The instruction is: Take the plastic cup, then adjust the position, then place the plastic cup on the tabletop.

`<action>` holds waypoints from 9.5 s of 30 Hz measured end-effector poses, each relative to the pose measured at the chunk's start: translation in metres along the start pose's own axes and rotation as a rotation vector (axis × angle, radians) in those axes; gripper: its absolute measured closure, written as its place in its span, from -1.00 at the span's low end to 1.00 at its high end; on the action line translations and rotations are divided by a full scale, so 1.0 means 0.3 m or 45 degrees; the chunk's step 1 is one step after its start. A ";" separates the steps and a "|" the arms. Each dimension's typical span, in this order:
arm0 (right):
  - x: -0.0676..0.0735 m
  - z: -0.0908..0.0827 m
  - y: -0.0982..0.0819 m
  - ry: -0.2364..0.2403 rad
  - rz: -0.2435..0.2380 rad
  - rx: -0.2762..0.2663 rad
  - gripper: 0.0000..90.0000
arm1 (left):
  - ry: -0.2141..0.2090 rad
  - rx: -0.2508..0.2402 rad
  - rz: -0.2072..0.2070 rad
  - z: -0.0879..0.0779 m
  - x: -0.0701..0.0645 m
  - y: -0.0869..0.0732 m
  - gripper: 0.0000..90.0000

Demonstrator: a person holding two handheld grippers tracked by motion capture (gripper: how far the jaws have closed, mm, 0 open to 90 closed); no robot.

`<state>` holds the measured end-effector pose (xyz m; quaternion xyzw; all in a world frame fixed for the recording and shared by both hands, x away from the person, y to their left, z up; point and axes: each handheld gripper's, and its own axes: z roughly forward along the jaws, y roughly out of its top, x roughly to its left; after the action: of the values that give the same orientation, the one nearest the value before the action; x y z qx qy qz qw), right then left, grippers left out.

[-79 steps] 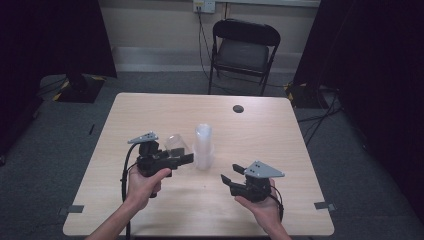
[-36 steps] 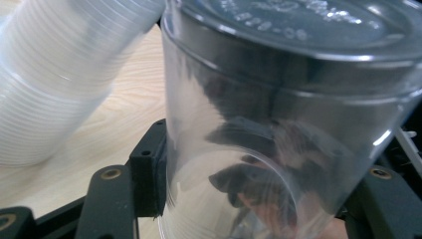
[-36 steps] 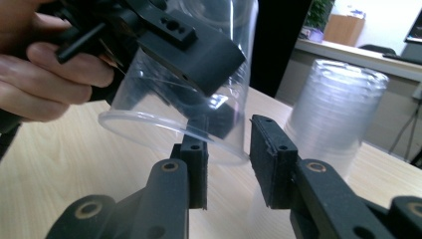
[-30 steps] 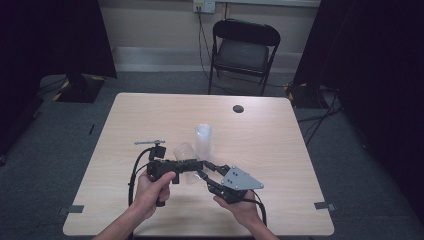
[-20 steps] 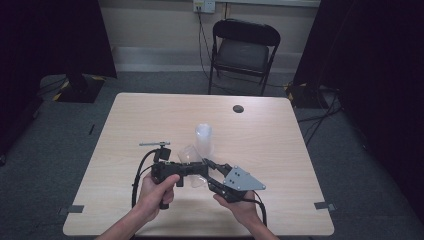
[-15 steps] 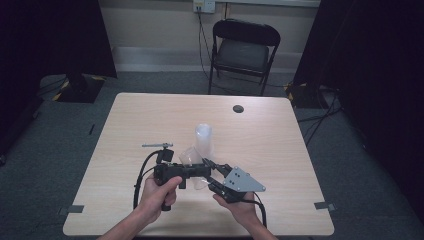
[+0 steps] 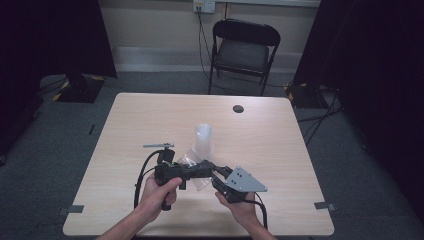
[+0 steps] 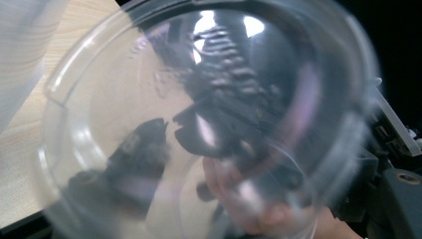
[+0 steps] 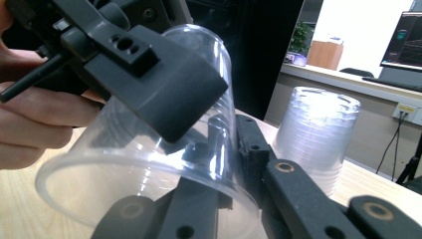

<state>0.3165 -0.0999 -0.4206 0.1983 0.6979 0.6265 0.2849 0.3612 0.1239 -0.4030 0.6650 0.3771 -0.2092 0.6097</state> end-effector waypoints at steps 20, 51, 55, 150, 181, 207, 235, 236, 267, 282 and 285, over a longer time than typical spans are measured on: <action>-0.002 -0.007 0.006 0.022 0.007 0.013 1.00 | -0.019 -0.006 0.021 -0.011 -0.001 -0.002 -0.45; -0.124 -0.050 0.029 -0.019 0.189 0.117 0.99 | 0.183 0.079 0.294 -0.024 0.004 -0.014 -0.62; -0.147 -0.056 0.038 -0.002 0.266 0.186 0.99 | 0.274 0.100 0.384 -0.023 0.001 -0.024 -0.55; -0.177 0.078 -0.067 0.502 0.745 1.080 0.98 | 0.530 0.572 1.233 0.155 -0.058 -0.191 -0.48; -0.169 0.096 -0.087 0.469 0.853 1.131 0.98 | 0.541 0.502 1.282 0.179 -0.079 -0.206 -0.40; -0.196 0.049 -0.024 0.385 0.732 0.906 0.70 | 0.539 0.380 1.084 0.135 -0.040 -0.165 -0.32; -0.273 -0.022 0.005 0.231 0.700 0.733 0.61 | 0.601 0.267 0.913 0.070 0.029 -0.112 -0.32; -0.274 -0.024 0.005 0.229 0.697 0.729 0.61 | 0.603 0.261 0.911 0.065 0.026 -0.113 -0.32; -0.295 -0.078 0.019 0.123 0.655 0.692 0.45 | 0.715 -0.025 0.730 -0.110 0.064 -0.013 -0.34; -0.302 -0.162 -0.020 0.064 0.601 0.693 0.29 | 0.838 -0.115 0.725 -0.170 0.113 0.047 -0.33; -0.311 -0.194 -0.030 0.036 0.608 0.699 0.29 | 0.849 -0.157 0.746 -0.180 0.133 0.062 -0.32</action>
<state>0.3504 -0.2047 -0.4126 0.4160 0.7780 0.4674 0.0572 0.3905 0.1864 -0.4112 0.7374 0.3607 0.2210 0.5266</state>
